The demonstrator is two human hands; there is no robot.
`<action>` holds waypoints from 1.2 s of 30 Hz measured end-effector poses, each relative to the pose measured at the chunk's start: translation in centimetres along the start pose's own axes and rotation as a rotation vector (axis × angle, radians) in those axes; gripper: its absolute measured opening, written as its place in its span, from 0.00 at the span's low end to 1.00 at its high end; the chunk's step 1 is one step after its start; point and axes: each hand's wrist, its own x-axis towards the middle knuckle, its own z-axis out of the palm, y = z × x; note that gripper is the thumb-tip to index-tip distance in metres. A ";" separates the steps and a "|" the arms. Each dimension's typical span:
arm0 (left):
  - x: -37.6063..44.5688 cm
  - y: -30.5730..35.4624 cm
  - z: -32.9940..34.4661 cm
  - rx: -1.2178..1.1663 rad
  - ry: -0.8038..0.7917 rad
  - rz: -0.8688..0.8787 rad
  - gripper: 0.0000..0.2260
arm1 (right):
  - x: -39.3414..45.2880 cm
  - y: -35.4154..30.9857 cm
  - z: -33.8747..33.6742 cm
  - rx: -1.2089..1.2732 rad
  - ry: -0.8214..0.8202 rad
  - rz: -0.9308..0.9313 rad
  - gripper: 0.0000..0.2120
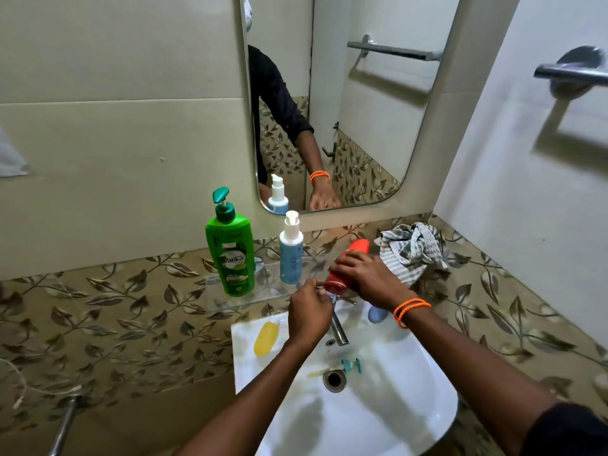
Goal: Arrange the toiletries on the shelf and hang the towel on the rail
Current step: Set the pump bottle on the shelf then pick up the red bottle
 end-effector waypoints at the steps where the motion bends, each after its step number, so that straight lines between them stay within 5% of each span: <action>1: 0.1 0.2 0.1 -0.007 0.018 0.013 0.10 | 0.1 0.0 -0.2 0.081 0.064 0.009 0.26; 5: 1.1 1.3 -0.2 -0.060 0.026 0.061 0.17 | 1.2 0.0 -3.4 0.838 0.355 0.230 0.20; 10: 3.0 3.6 0.2 -0.050 -0.012 0.142 0.19 | 2.4 0.1 -7.4 1.459 0.093 0.365 0.20; 32: 1.5 2.8 3.1 -0.092 0.116 -0.037 0.25 | 1.6 3.3 -6.5 1.458 -0.075 0.298 0.31; 34: 0.8 2.6 3.1 -0.147 0.147 -0.019 0.20 | 0.5 4.7 -6.4 1.426 0.044 0.363 0.29; 36: 0.1 2.5 3.0 -0.172 0.143 0.028 0.12 | -0.8 6.4 -6.0 1.151 0.384 0.555 0.18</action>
